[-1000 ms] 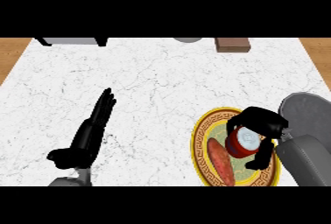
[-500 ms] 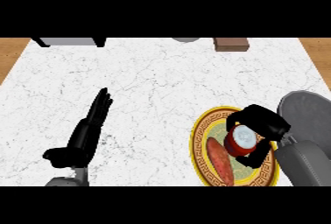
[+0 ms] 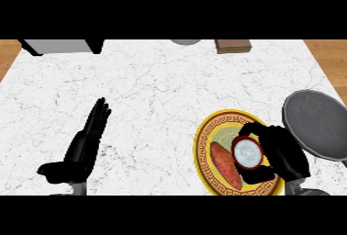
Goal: Pick the can from the plate and place it in the pan
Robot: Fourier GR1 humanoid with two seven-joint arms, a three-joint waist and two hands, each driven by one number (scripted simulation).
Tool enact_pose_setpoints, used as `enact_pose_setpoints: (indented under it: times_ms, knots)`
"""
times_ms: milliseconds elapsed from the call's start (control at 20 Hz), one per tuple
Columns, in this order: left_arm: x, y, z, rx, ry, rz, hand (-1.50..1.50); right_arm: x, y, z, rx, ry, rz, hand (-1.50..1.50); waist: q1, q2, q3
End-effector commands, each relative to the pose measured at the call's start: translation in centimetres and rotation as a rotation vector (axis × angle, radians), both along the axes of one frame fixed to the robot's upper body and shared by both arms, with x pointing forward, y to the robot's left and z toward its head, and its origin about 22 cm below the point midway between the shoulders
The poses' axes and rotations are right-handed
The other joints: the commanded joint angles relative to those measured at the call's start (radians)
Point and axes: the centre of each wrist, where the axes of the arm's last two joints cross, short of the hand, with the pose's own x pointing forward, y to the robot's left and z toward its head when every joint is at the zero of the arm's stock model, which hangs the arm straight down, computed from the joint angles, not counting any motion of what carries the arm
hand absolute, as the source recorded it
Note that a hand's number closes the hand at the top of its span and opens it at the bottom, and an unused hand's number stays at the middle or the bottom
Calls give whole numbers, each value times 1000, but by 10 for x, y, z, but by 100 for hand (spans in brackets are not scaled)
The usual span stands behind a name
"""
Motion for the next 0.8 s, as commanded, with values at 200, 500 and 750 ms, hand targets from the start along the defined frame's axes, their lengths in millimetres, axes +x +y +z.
enact_pose_setpoints:
  times_ms: [200, 500, 750]
  knots:
    - [9, -4, 3, 5, -12, -14, 0, -71, 34, 61, 171, -323, -258, 150, 20, 15, 4]
    - [17, -14, 1, -16, -15, -29, 0, -97, 6, 70, 275, -341, -418, 150, 42, 21, 6]
    - [24, -18, 10, 4, -19, -33, 0, -70, -21, 71, 361, -372, -486, 150, 52, 23, 6]
